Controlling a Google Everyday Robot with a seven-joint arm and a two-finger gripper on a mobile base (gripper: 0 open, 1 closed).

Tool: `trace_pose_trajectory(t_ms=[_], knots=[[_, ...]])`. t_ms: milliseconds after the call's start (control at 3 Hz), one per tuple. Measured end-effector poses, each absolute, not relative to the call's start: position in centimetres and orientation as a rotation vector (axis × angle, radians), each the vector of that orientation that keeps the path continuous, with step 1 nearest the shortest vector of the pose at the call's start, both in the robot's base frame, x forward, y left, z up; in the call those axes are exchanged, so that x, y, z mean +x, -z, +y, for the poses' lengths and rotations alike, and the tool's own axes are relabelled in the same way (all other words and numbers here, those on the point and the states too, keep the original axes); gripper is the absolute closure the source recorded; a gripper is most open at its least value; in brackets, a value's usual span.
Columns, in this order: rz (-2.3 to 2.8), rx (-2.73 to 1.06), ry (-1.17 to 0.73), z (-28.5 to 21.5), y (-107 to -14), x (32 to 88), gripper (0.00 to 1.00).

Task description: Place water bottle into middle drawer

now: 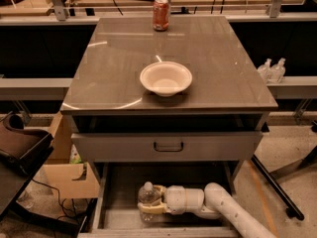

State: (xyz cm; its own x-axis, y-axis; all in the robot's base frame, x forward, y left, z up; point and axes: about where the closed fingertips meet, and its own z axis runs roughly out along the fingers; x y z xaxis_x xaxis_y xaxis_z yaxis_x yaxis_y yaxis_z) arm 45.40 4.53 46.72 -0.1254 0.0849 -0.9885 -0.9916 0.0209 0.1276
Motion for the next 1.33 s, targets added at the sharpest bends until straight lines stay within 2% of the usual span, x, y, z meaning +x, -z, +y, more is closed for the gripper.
trace_pose_trajectory(t_ms=[1333], knots=[[1.248, -1.082, -1.297, 4.9, -45.5, 45.4, 1.00]])
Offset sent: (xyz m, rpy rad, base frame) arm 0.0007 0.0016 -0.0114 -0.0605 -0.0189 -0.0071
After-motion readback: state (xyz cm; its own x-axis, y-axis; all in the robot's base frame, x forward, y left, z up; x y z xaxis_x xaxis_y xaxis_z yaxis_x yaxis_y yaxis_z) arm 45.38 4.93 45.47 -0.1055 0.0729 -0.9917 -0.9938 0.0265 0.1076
